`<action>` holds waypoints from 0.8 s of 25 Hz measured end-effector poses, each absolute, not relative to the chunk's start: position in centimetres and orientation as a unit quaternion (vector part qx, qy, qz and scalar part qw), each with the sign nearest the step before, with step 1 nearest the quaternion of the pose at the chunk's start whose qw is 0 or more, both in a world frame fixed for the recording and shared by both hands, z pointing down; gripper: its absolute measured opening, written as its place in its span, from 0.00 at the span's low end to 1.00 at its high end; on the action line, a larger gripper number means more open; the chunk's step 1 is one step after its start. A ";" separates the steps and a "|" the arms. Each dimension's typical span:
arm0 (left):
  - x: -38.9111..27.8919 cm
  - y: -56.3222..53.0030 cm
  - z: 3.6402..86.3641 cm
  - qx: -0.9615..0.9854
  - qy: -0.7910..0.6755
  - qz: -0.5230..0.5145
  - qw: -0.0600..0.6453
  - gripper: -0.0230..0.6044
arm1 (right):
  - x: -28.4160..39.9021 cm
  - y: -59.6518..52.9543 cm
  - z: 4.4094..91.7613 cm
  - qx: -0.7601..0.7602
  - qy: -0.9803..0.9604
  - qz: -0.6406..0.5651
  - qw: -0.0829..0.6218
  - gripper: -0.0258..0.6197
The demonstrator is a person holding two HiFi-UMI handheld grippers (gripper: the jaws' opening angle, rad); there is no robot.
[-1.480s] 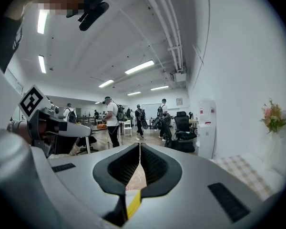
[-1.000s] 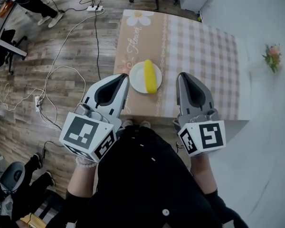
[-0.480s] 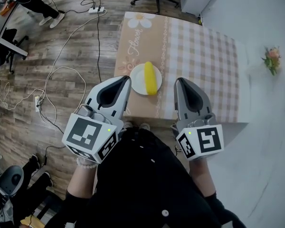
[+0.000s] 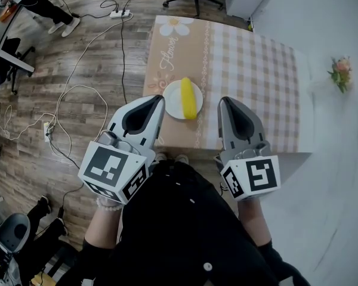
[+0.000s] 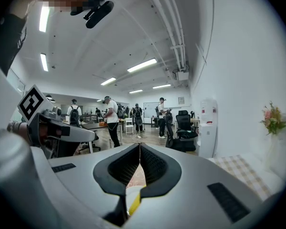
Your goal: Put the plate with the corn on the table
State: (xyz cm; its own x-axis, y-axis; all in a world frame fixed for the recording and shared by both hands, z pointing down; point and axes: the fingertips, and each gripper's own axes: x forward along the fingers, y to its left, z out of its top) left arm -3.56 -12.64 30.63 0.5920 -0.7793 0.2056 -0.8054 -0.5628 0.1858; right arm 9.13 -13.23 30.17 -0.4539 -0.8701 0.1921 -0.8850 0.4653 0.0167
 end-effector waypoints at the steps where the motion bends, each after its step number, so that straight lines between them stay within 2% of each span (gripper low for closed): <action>1: -3.5 -12.7 30.7 0.883 -0.448 0.051 0.131 0.06 | 9.1 -13.3 30.2 0.515 -0.852 0.043 0.087 0.10; 11: -4.2 -11.2 28.0 0.883 -0.448 0.044 0.135 0.06 | 8.3 -11.8 27.4 0.515 -0.851 0.040 0.095 0.10; 20: -4.2 -13.1 31.1 0.878 -0.456 0.046 0.136 0.06 | 8.4 -13.5 30.7 0.511 -0.853 0.045 0.096 0.10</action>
